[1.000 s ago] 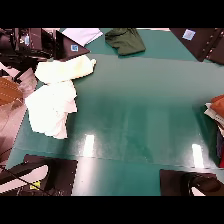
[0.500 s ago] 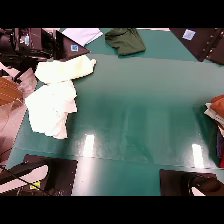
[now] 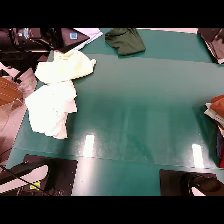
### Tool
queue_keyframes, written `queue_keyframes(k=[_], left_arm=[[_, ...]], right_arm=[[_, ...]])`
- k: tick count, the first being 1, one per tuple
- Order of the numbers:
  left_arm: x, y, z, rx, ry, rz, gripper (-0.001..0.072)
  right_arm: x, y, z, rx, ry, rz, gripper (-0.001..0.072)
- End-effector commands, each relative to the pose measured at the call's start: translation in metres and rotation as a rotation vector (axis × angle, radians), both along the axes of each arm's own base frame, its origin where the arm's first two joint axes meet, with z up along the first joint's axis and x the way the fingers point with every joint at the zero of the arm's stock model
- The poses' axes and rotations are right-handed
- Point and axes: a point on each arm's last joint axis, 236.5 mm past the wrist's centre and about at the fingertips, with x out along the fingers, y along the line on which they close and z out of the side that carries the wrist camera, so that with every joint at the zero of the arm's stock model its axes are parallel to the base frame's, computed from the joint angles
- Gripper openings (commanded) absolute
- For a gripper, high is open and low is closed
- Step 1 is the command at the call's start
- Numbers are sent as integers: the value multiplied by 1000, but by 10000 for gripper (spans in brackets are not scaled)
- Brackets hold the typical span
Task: Fold the shirts.
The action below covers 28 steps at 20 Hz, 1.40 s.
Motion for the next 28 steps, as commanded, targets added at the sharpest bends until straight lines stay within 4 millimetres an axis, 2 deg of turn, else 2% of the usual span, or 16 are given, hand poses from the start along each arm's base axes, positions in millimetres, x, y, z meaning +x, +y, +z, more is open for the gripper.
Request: queue_keyframes(k=[1, 3, 5, 7, 8, 9, 10, 11, 12, 13, 15, 16, 20, 22, 25, 28], left_arm=[[-9, 7, -62, 256, 59, -33, 26], [-4, 44, -135, 573, 218, 53, 26], [6, 99, -187, 838, 392, 232, 26], [9, 156, -218, 1054, 488, 390, 26], [7, 194, -231, 1174, 576, 523, 26], [0, 233, -240, 1299, 652, 644, 26], [-10, 261, -247, 1408, 691, 698, 27], [-16, 276, -254, 1478, 712, 711, 165], [-25, 283, -265, 1520, 744, 705, 512], [-34, 290, -278, 1553, 792, 717, 720], [-53, 307, -301, 1646, 865, 726, 720], [-54, 317, -305, 1682, 863, 756, 720], [-59, 336, -308, 1644, 936, 858, 720], [-50, 342, -315, 1514, 963, 927, 720], [-20, 340, -324, 1218, 981, 1062, 720], [-2, 323, -343, 1044, 978, 1071, 720]], right_arm=[[8, -8, 0, -16, -21, -40, 19], [16, -11, -16, -55, 18, -40, 19], [30, -13, -31, -79, 58, -49, 18], [38, -14, -52, -112, 120, -35, 19], [38, -11, -63, -134, 151, -17, 23], [37, -12, -69, -150, 170, -6, 51], [36, -11, -72, -159, 179, 1, 139], [35, -12, -72, -162, 179, 0, 232], [36, -12, -72, -159, 177, -1, 328], [36, -12, -72, -160, 178, -1, 386], [34, -11, -74, -168, 183, 6, 406], [32, -11, -75, -173, 186, 12, 406], [28, -13, -71, -183, 168, 9, 406], [28, -13, -71, -187, 163, 11, 406], [27, -12, -71, -191, 159, 14, 406], [26, -12, -70, -190, 156, 15, 406]])
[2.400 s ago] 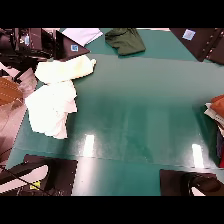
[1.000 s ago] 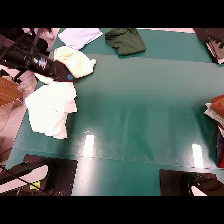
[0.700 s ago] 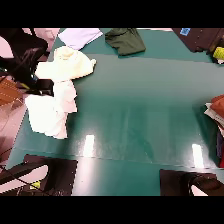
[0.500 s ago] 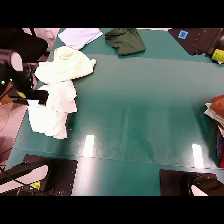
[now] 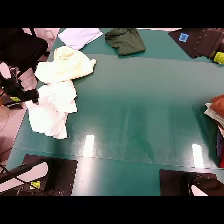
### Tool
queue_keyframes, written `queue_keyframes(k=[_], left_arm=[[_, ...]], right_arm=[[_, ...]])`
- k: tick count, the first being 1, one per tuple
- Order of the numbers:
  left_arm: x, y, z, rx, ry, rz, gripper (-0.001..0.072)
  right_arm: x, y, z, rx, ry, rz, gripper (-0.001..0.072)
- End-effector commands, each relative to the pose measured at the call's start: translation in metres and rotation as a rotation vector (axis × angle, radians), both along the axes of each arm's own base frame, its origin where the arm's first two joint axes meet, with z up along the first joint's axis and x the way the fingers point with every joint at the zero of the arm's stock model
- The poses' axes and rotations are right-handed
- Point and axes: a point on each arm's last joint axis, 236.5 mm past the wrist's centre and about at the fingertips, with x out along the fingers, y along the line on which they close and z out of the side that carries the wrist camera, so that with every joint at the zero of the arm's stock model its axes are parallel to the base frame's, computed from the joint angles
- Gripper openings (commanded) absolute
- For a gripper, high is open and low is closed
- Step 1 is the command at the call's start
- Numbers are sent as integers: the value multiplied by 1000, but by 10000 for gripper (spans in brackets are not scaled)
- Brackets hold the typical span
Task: Fold the shirts.
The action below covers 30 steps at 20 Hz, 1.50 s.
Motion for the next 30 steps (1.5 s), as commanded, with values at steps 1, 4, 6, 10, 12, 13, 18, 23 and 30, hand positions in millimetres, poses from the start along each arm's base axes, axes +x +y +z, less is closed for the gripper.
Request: queue_keyframes(k=[1, 4, 6, 10, 12, 13, 18, 23, 30], left_arm=[[23, -17, -24, -139, -131, 83, 720], [3, -7, -62, -99, -17, 79, 720], [2, -9, -76, -113, -2, 82, 720], [36, -88, -62, -450, -130, 6, 24], [61, -153, -15, -700, -275, -108, 23], [67, -187, 15, -809, -336, -180, 23], [48, -368, 132, -1171, -475, -571, 22], [-7, -525, 222, -1473, -553, -931, 21], [7, -490, 106, -862, -193, -1156, 23]], right_arm=[[-1, 0, 1, 0, -4, 3, 406], [-5, 0, 4, 6, -8, 7, 405], [-11, -2, 13, 13, -30, 4, 405], [-13, -7, 29, 41, -78, -23, 404], [-11, -6, 25, 36, -68, -21, 404], [-8, -5, 21, 30, -56, -18, 403], [8, 0, -23, -62, 42, 5, 353], [24, -44, -30, -67, 96, -97, 353], [16, -127, -46, -84, 153, -293, 353]])
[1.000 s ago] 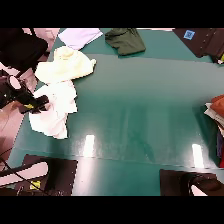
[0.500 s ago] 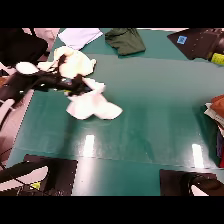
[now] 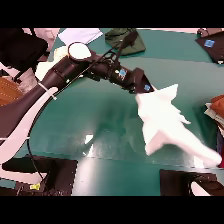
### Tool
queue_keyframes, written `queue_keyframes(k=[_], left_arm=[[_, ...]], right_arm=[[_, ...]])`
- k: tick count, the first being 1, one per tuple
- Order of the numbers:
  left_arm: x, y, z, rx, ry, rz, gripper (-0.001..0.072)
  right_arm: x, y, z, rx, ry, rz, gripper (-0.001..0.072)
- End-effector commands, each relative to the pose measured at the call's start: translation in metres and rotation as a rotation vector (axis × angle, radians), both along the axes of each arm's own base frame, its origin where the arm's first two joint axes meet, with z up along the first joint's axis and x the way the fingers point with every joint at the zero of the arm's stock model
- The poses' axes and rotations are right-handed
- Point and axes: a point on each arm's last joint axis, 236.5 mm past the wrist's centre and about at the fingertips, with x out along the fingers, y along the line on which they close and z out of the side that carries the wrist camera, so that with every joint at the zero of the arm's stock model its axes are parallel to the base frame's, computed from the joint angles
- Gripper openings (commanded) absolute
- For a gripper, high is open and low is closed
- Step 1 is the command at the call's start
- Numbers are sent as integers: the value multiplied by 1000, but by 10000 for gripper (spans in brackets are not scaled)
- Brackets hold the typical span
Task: Fold the shirts.
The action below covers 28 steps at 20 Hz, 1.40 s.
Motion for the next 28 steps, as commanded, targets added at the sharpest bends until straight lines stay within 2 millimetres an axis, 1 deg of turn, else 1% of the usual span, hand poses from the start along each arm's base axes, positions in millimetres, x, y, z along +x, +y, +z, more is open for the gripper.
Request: queue_keyframes(k=[1, 2, 3, 4, 5, 6, 7, 8, 10, 11, 12, 13, 14, 16, 17, 18, 19, 20, 22, 23, 24, 26, 27, 28], left_arm=[[15, 80, -114, 629, -58, 9, 23], [23, 115, -139, 801, -75, 32, 23], [32, 140, -155, 909, -88, 62, 24], [40, 162, -169, 984, -87, 93, 23], [42, 178, -181, 1030, -69, 110, 23], [40, 193, -195, 1071, -35, 113, 24], [32, 205, -210, 1102, 5, 103, 24], [21, 212, -224, 1128, 45, 78, 24], [1, 222, -246, 1166, 102, 40, 24], [-3, 226, -252, 1180, 112, 34, 24], [-4, 233, -256, 1206, 109, 31, 24], [0, 240, -257, 1236, 93, 43, 24], [7, 247, -257, 1263, 61, 57, 25], [17, 257, -257, 1302, 17, 79, 25], [17, 261, -257, 1310, 21, 82, 26], [15, 263, -256, 1308, 39, 83, 48], [14, 266, -256, 1310, 54, 85, 272], [15, 270, -256, 1316, 67, 99, 344], [19, 281, -255, 1314, 93, 130, 346], [20, 289, -254, 1317, 116, 141, 434], [20, 297, -254, 1321, 138, 153, 515], [26, 308, -246, 1291, 155, 208, 514], [30, 310, -240, 1257, 153, 241, 514], [36, 312, -231, 1214, 142, 275, 514]], right_arm=[[-9, -36, -29, 13, 73, -107, 353], [-13, -42, -49, 27, 118, -130, 353], [-19, -44, -75, 41, 177, -144, 352], [-26, -43, -101, 51, 238, -149, 353], [-34, -42, -133, 65, 315, -154, 353], [-42, -39, -162, 84, 384, -151, 354], [-51, -32, -190, 124, 456, -143, 354], [-61, -25, -214, 164, 522, -133, 354], [-78, -17, -247, 193, 600, -124, 354], [-87, -15, -261, 189, 631, -121, 354], [-96, -17, -274, 167, 655, -125, 354], [-106, -21, -290, 130, 688, -128, 362], [-117, -23, -307, 99, 738, -122, 394], [-144, -20, -336, 62, 888, -73, 493], [-154, -18, -348, 55, 954, -51, 529], [-155, -19, -356, 45, 980, -38, 532], [-155, -23, -364, 32, 1002, -46, 552], [-158, -23, -369, 43, 1039, -32, 553], [-173, -23, -373, 56, 1112, 17, 553], [-176, -25, -371, 61, 1118, 24, 554], [-173, -33, -371, 58, 1092, -4, 554], [-156, -60, -367, 52, 996, -112, 555], [-151, -70, -365, 62, 970, -144, 554], [-151, -74, -369, 79, 987, -159, 554]])
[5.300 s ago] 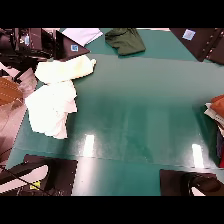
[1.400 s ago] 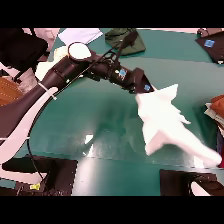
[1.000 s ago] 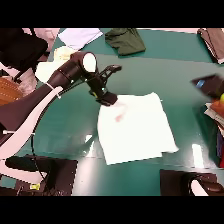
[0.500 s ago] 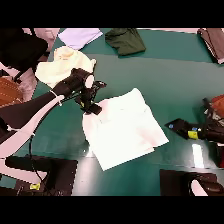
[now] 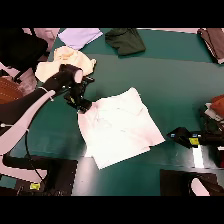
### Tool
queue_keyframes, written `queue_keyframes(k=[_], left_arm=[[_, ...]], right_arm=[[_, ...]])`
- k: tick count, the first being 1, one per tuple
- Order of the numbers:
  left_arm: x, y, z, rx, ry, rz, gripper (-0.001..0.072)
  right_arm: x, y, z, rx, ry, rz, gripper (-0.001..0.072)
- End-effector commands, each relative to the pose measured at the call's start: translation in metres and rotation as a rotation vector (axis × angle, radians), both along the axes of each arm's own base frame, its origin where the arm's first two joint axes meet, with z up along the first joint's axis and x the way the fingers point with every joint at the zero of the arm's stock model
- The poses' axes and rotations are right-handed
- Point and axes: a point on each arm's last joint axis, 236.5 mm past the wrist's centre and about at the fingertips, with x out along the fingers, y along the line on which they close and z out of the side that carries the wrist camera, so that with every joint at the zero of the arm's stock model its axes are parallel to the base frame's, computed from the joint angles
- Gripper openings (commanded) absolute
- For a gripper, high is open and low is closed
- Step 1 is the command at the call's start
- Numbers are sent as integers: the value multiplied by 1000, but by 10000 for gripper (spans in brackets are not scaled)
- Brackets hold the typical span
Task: Fold the shirts.
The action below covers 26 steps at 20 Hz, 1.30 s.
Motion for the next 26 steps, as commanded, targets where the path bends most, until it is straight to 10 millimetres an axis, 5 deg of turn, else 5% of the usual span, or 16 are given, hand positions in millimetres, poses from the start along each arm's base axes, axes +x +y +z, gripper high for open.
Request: queue_keyframes(k=[1, 7, 12, 13, 14, 18, 19, 20, 23, 26], left_arm=[[12, 11, 23, -91, -71, 76, 514], [11, 19, 63, -136, -160, 94, 515], [2, 2, 73, -212, -143, 100, 515], [0, -6, 75, -249, -133, 95, 515], [-3, -16, 76, -290, -123, 78, 515], [-12, -11, 71, -273, -84, 35, 529], [-15, -13, 72, -281, -70, 27, 653], [-18, -18, 73, -304, -59, 29, 677], [-6, -17, 70, -294, -105, 62, 677], [-20, -16, 42, -293, -56, 83, 677]], right_arm=[[3, -16, -7, 4, 0, -34, 555], [0, 56, -31, 179, 105, 122, 554], [-6, 88, -63, 102, 125, 244, 548], [0, 93, -63, 94, 111, 255, 538], [11, 97, -61, 85, 80, 263, 451], [74, 94, -22, 49, -111, 201, 19], [86, 89, -9, 40, -157, 178, 16], [95, 84, 1, 40, -188, 161, 16], [117, 69, 34, 30, -290, 104, 15], [138, 44, 76, 3, -431, -3, 15]])
